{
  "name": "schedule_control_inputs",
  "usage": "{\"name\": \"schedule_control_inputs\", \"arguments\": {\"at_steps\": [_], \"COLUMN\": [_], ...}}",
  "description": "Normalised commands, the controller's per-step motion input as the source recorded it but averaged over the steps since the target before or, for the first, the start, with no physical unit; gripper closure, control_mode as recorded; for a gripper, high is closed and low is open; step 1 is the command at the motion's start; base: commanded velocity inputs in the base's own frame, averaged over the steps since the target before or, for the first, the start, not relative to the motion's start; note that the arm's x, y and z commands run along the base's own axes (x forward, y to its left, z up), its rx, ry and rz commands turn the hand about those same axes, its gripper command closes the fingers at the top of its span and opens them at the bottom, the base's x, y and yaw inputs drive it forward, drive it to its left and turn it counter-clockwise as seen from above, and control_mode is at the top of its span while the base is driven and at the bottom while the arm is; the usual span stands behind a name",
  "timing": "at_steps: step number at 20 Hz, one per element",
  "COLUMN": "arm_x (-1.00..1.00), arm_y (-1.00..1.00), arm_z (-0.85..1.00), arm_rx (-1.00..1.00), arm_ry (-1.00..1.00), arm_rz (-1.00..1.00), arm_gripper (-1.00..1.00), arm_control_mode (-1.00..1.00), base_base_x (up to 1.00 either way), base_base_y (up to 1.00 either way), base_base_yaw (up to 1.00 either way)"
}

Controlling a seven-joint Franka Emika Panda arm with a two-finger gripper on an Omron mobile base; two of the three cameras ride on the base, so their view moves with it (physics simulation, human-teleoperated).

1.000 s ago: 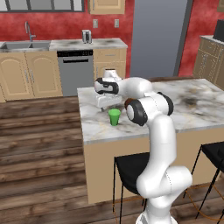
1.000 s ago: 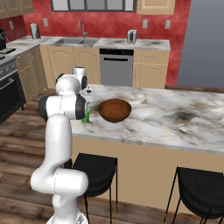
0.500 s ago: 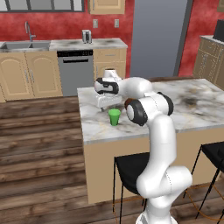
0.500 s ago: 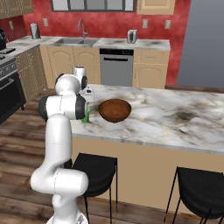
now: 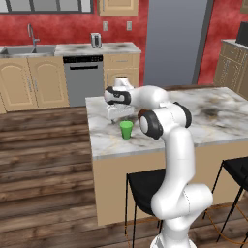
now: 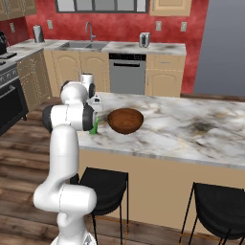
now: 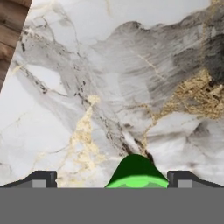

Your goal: Place the cup inside the bowl on the dining table and move the bowl to any counter.

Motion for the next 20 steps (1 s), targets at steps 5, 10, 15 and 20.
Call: {"name": "schedule_control_inputs", "arguments": {"at_steps": [5,10,15,20], "arm_x": [0.00,0.00,0.00,0.00], "arm_y": [0.04,0.03,0.03,0.04], "arm_z": [-0.12,-0.14,-0.07,0.00], "arm_rx": [0.00,0.00,0.00,0.00], "arm_ry": [0.00,0.00,0.00,0.00], "arm_rz": [0.00,0.00,0.00,0.00], "arm_gripper": [-1.00,-1.00,-1.00,-1.00], "arm_control_mode": [-1.00,-1.00,-1.00,-1.00], "base_base_x": [0.00,0.00,0.00,0.00], "base_base_y": [0.00,0.00,0.00,0.00], "base_base_yaw": [0.00,0.00,0.00,0.00]}}
